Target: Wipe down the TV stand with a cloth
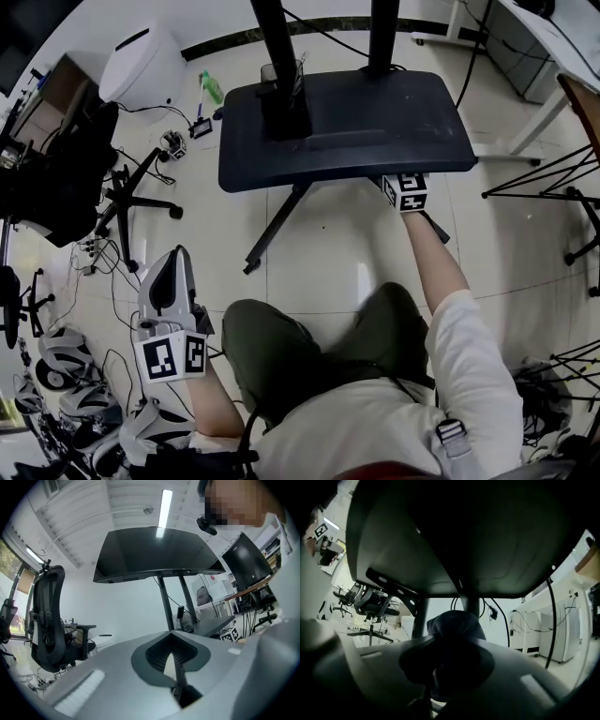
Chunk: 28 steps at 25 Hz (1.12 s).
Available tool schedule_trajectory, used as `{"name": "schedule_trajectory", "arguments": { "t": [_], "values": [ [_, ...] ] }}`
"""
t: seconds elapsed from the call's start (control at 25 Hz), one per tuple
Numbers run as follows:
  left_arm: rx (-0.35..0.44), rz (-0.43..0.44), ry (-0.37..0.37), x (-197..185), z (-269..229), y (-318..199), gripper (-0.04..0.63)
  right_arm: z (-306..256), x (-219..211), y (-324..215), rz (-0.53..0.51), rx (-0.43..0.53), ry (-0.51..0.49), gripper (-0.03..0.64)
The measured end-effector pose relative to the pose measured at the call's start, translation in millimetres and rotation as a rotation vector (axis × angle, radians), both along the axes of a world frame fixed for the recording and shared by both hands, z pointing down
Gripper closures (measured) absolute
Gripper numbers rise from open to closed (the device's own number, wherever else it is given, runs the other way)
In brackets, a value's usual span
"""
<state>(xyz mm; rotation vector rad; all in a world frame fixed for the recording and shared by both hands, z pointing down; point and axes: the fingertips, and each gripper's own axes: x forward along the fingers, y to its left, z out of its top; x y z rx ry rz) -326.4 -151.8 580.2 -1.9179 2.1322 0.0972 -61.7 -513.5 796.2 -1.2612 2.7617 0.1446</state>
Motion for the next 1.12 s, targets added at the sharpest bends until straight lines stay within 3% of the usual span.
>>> {"name": "schedule_trajectory", "arguments": {
  "t": [0.12,0.24,0.32,0.52,0.6,0.92,1.04,1.12],
  "values": [
    [-0.002,-0.022,-0.009,-1,0,3,0.584,-11,-3,-15,0.007,0.009,-0.009,0.555],
    [-0.007,-0.029,-0.008,-1,3,3,0.584,25,-7,-35,0.011,-0.045,-0.003,0.555],
    [-0.018,-0.022,0.0,-1,6,1,0.584,77,-18,-47,-0.001,-0.113,0.033,0.555],
    [-0.037,-0.02,-0.024,5,6,4,0.584,282,-29,-70,0.005,-0.373,0.217,0.555],
    [-0.036,-0.035,-0.039,7,5,9,0.584,328,-25,-68,0.021,-0.445,0.232,0.555],
    [-0.035,-0.05,-0.017,-5,9,11,0.584,342,-13,-60,0.045,-0.469,0.22,0.555],
    [-0.029,-0.031,-0.005,-11,15,5,0.584,381,25,-37,0.075,-0.496,0.296,0.555],
    [-0.018,-0.022,0.011,-13,19,-1,0.584,410,75,-11,0.116,-0.541,0.336,0.555]
  ]
}}
